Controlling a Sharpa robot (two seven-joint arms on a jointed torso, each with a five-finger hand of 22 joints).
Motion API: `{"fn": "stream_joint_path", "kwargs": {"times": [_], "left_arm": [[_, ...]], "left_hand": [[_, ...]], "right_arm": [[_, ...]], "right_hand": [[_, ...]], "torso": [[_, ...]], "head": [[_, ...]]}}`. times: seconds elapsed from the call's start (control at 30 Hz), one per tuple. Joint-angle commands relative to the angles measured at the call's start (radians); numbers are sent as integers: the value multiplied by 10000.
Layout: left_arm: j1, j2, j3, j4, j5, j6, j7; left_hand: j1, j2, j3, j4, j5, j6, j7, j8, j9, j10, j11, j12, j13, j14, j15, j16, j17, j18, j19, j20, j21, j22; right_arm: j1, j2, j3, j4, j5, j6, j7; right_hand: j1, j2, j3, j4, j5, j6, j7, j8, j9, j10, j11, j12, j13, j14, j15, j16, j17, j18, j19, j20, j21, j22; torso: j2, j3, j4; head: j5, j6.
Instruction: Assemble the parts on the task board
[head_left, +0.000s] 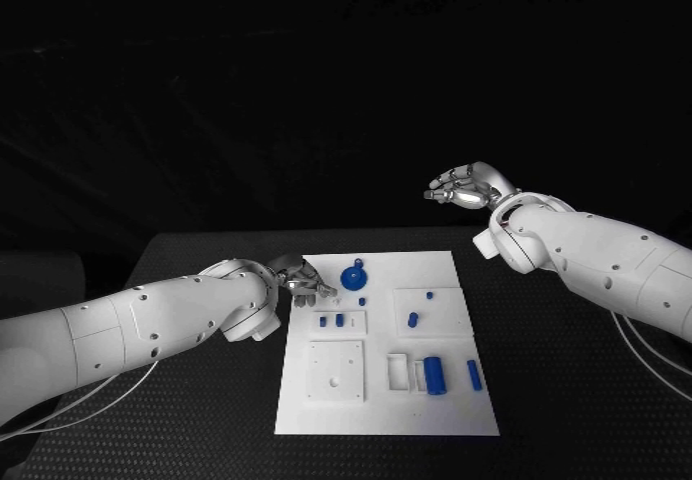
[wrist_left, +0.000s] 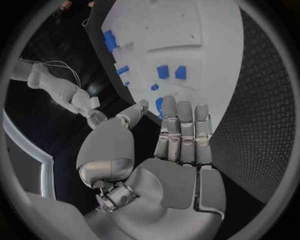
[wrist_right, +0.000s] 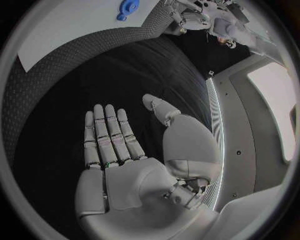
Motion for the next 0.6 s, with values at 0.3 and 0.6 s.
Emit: {"fn": "stream_joint_path", "kwargs": {"times": [0.3, 0.6], "left_arm": [[39, 371, 26, 34, -269, -1611, 3164], [87, 751, 36, -38, -1438, -1505, 3486]], "left_hand": [[2905, 207, 224, -1796, 745, -121, 290, -499, -724, -537, 710, -2742, -1257, -421, 795, -1186, -458, 47, -528, -140, -820, -78], [3214, 32, 10, -1799, 316, -86, 287, -853, -1008, -203, 917, -4224, -1696, -324, 785, -1264, -357, 57, -421, -141, -985, 67]], "right_arm": [[-21, -7, 1, -64, -17, 117, 52], [-26, 27, 1, -76, -10, 126, 50]], "right_hand": [[-43, 19, -41, 25, 69, -82, 225, 45, -12, 11, 20, -59, -12, -86, 11, -1, -14, 135, -60, 17, -63, 21], [-41, 27, -39, 26, 71, -80, 224, 48, -13, 14, 19, -57, -11, -85, 10, 1, -15, 137, -59, 18, -64, 24]], "torso": [[13, 3, -15], [9, 10, -12]], "head": [[-173, 222], [-261, 337]]}}
